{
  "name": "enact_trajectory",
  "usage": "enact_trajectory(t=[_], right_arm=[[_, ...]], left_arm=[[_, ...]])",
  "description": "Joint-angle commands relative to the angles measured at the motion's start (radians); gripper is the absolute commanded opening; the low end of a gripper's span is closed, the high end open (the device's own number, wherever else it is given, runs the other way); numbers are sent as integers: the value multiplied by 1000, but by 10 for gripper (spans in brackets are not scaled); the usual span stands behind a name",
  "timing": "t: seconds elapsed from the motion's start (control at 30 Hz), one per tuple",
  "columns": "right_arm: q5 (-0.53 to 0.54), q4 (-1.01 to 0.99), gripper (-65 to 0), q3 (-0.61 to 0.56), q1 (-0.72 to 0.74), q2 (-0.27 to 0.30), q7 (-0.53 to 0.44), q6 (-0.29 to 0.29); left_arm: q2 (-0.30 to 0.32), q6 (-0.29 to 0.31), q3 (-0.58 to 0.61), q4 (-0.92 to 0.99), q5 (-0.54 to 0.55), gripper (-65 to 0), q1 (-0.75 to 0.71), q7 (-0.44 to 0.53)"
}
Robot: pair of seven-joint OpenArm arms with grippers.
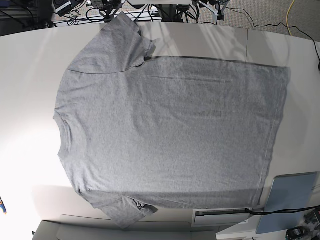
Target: Fold the T-shirt properly
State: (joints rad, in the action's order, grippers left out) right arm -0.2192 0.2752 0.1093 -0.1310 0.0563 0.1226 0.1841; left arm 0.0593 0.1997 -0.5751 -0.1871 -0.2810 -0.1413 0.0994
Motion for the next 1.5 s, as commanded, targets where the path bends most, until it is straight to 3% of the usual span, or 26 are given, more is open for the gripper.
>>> enact_trajectory(t=[0.0, 1.17, 1.47], right_arm=[[2, 4, -519, 1, -5, 8, 0, 6], [2, 4, -519, 1, -5, 8, 0, 6], [2, 4, -519, 1, -5, 8, 0, 6]], left_arm=[[5, 7, 3, -2, -6, -372, -8, 7], [5, 7, 3, -2, -6, -372, -9, 8], [6, 8, 3, -4, -6, -372, -28, 59]])
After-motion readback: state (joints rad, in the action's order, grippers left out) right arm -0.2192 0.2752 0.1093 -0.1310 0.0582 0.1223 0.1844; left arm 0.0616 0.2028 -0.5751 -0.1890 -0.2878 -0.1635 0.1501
